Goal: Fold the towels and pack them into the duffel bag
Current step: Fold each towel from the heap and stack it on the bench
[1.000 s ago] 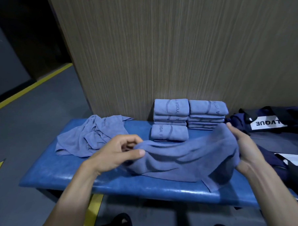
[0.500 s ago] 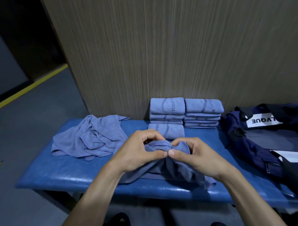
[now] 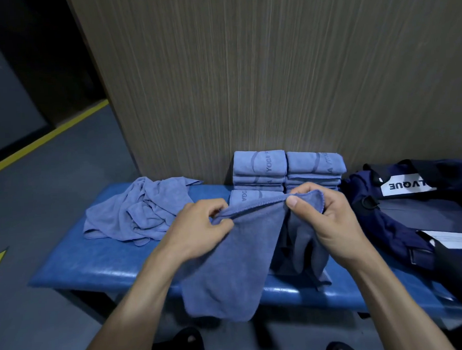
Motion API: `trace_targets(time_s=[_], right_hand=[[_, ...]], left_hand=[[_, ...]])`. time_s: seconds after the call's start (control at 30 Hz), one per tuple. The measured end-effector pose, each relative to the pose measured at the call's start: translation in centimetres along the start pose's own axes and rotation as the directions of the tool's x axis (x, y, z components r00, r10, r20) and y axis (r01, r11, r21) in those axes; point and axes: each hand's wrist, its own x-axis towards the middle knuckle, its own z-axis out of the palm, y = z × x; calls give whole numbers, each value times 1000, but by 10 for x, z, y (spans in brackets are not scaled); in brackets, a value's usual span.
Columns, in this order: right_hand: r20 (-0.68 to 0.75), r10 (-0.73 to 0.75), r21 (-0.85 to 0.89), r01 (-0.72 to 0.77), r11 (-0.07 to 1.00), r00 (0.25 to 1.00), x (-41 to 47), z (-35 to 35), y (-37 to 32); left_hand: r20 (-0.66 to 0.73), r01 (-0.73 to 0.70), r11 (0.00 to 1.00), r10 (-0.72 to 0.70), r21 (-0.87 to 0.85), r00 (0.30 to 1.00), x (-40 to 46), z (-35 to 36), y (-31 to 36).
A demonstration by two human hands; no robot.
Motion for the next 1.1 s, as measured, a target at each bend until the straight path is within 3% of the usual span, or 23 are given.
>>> trace_targets(time_s=[0.1,0.17,0.23,0.37,0.5,0.67,0.73,0.87,0.93,1.03,1.1], right_hand=[[-10,60,-20,-60,998,998,1,-5,4],[-76,84,-45,-88,995,994,2,-9,8],[-159,94,-45,-102,994,983,4,-13,11],[-283,158,112,-131,985,946,5,-17,12],[-387,283,253,-194,948,878,7,-25,10],[-343,389,288,-298,910,855,6,-25,14],[-333,413,310,-315,897,847,6,-25,15],[-283,496,337,-400,853,821,6,-27,22],[-327,516,356,-403,843,792,9,-32,28],[-467,513,430,-322,843,721,14,-48,31],[-475,487,458,-267,848,733,14,-55,27]], left_hand=[[162,-51,933,115,-355,980,-4,-1,6],[222,-44,883,165,-468,961,-7,-3,9],[244,-8,898,128,-440,961,-5,-3,3],[268,49,984,-1,-173,963,-1,-1,-24],[294,173,915,-64,-363,954,-3,-10,-36],[266,188,846,-58,-498,962,-3,-10,-27],[240,236,780,-114,-579,964,-1,-7,-22],[135,283,515,-306,-809,942,6,-3,-14],[-8,190,486,-377,-853,926,9,-6,-6],[-219,50,464,-506,-884,834,13,-17,-19],[-287,31,501,-545,-865,788,14,-22,-33]])
